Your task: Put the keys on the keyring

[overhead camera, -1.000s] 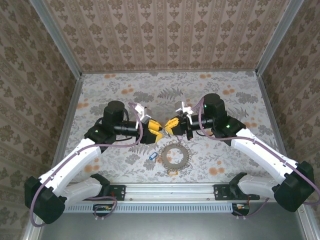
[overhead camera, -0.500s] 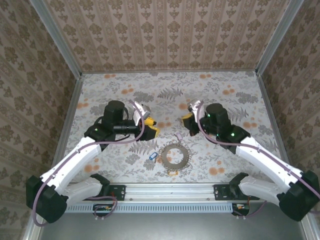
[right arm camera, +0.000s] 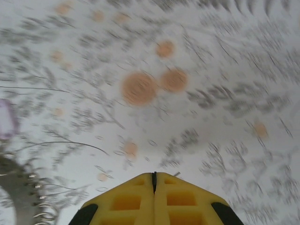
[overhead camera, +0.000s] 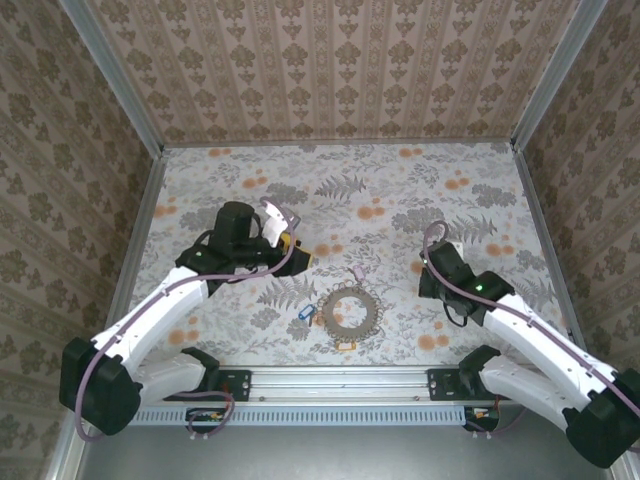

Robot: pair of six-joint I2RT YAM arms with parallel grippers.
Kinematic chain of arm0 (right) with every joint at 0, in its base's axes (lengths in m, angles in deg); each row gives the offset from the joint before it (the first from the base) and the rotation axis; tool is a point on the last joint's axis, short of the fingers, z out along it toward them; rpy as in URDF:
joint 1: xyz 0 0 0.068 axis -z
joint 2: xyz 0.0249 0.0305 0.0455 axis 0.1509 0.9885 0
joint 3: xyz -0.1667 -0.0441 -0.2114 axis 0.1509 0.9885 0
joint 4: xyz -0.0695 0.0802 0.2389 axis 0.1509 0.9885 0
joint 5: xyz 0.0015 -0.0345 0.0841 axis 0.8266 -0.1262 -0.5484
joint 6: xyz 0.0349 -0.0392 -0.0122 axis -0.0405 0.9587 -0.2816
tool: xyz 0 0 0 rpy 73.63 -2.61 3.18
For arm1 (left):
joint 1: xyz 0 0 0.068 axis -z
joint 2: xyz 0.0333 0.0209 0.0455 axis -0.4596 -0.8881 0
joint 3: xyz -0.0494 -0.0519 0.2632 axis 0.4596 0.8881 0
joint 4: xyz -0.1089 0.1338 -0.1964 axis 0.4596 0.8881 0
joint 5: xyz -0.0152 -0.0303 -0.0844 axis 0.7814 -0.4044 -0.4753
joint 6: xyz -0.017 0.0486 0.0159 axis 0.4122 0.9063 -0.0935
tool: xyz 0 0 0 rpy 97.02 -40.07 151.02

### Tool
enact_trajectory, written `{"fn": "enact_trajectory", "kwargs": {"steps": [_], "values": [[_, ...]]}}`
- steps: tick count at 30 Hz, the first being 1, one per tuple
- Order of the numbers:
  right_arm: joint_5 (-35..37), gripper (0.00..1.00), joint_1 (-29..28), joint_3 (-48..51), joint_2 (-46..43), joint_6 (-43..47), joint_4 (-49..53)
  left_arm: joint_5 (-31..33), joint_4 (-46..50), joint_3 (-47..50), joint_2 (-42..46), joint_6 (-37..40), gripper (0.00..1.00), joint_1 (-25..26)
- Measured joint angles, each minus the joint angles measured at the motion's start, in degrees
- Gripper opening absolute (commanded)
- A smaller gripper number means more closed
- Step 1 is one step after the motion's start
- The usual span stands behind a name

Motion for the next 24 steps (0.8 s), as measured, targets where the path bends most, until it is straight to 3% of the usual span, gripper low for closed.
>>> {"fn": "enact_trajectory", "kwargs": {"steps": [6,24], "values": [[2.1,0.0,0.9,0.1,2.8,-4.0,3.1,0.3,-1.8,3.3,0.5,-2.1,0.59,0.0],[2.5,0.0,3.4,0.4,18.1,-2.3,-1.8,0.5,-7.0,6.9,0.7,-6.0,0.59,0.0]]}}
